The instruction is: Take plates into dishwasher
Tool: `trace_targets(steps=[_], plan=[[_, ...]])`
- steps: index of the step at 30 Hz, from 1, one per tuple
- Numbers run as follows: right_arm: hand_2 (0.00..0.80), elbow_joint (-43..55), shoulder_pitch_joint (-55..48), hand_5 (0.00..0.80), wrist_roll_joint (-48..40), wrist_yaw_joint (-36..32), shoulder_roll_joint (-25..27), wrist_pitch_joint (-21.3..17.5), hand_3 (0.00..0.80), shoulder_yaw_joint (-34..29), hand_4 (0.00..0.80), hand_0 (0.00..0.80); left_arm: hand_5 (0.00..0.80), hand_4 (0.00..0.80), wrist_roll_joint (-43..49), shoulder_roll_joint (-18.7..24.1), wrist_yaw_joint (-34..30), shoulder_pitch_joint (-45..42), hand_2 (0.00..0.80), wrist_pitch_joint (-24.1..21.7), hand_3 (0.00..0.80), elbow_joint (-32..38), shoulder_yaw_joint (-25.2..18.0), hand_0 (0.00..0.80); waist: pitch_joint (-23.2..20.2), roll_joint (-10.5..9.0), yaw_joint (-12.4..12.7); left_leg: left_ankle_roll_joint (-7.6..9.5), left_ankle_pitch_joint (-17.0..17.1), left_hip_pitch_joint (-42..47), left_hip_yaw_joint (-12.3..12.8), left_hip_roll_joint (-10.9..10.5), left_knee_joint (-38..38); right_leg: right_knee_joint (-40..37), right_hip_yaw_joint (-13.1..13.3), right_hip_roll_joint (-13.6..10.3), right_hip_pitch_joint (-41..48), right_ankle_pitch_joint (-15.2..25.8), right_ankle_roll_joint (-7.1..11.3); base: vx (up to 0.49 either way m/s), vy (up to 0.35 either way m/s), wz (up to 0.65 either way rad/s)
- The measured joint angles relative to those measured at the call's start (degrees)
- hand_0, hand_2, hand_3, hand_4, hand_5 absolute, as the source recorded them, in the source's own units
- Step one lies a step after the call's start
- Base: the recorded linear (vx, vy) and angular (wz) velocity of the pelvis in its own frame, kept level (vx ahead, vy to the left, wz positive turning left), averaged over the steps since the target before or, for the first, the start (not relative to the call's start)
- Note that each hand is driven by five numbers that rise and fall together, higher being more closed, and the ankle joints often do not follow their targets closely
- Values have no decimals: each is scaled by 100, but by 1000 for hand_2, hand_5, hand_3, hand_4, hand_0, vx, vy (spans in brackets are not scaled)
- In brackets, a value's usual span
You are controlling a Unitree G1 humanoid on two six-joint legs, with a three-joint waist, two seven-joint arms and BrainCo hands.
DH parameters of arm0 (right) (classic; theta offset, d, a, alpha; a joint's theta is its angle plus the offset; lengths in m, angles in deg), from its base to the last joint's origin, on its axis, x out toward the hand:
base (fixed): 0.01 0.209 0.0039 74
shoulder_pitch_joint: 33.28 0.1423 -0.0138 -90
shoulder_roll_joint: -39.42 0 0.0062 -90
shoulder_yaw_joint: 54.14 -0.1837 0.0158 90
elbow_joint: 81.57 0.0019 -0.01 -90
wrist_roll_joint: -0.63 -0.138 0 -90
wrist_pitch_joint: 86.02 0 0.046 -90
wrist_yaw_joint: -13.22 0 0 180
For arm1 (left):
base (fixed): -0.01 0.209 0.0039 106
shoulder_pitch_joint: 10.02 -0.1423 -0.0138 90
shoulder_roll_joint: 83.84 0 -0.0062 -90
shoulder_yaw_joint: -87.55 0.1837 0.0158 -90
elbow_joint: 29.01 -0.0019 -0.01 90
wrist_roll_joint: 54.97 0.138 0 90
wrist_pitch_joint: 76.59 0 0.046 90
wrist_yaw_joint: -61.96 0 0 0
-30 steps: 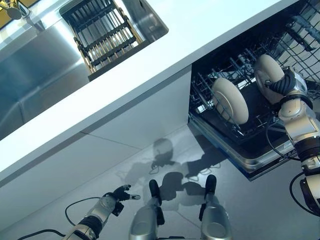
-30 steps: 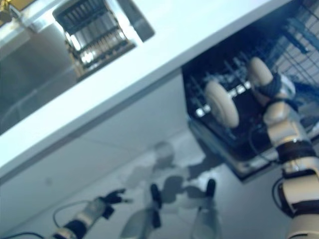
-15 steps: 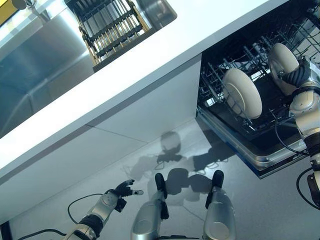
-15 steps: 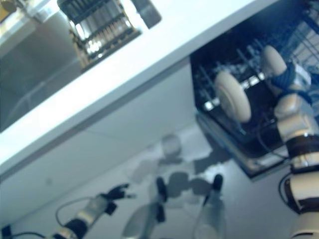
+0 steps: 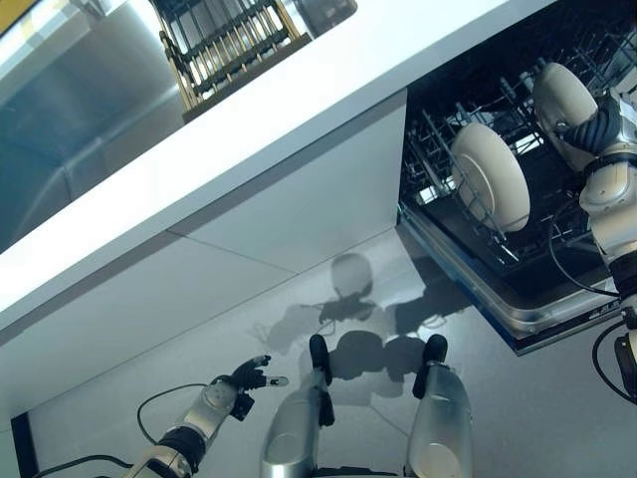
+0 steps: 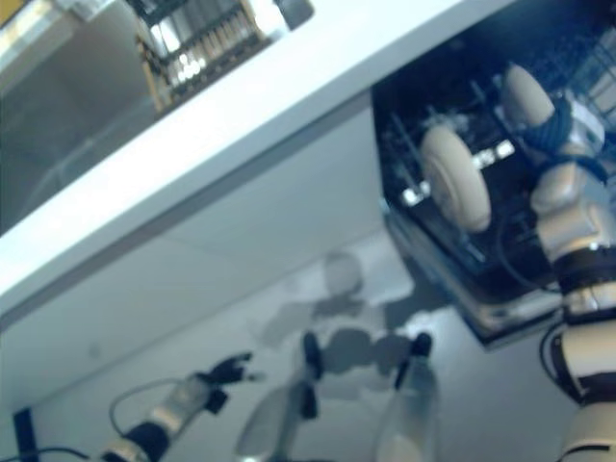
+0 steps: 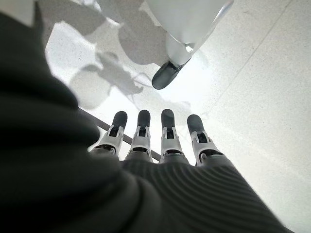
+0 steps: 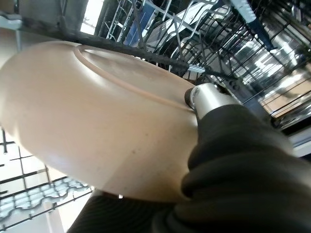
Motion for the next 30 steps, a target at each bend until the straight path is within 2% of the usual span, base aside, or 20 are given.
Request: trace_targets(steps=[12, 13, 14, 15, 16, 19, 30], plan=[[800, -66, 95, 800, 4, 108, -183, 16, 800, 91, 800, 800, 0, 0, -46, 29, -1, -4, 0, -18, 0, -7, 43, 0, 8, 28, -4, -55, 38, -74, 0, 59, 94, 248, 46, 12, -177, -118, -105, -7, 1, 0], [750, -66, 97, 750, 4, 111, -188, 18, 750, 109, 750, 750, 0, 0, -46, 29, -1, -12, 0, -21, 0, -3, 45, 0, 9, 35, -3, -68, 46, -71, 3, 63, 100, 258, 45, 17, -175, -109, -111, -81, 14, -1], [452, -66, 114, 452, 4, 111, -193, 20, 452, 127, 452, 452, 0, 0, -46, 29, -1, -14, 0, -31, 0, 0, 45, 0, 11, 42, -7, -68, 46, -73, 3, 69, 99, 259, 47, 23, -180, -110, -115, 0, 0, 0], [191, -66, 114, 191, 1, 108, -213, 26, 191, 127, 191, 191, 0, 0, -46, 30, -1, -14, 0, -34, 0, 0, 45, 0, 11, 43, -10, -68, 46, -74, 3, 72, 99, 255, 51, 28, -183, -107, -118, 0, 0, 0], [0, -77, 106, 0, -11, 65, -261, 39, 0, 140, 0, 0, 0, 0, -46, 29, -1, -14, 0, -35, 0, 1, 47, 0, 11, 44, -17, -68, 46, -73, 3, 73, 100, 253, 56, 30, -184, -107, -119, 0, 0, 0], [0, -154, 61, 0, -22, 17, -482, 119, 0, 209, 0, 0, 0, 0, -46, 29, -1, -5, 0, -41, 0, 27, 50, 0, 27, 82, -6, -70, 47, -81, 2, 70, 99, 246, 59, 27, -188, -105, -117, 0, 0, 0], [0, -155, 52, 0, -276, 119, -565, 68, 0, 177, 0, 0, 0, 0, -44, 32, 1, 45, 0, 20, 0, 65, 48, 0, 35, 99, -11, -71, 46, -62, 18, 117, 73, 9, 30, 120, -65, 45, -102, -16, 5, -1]])
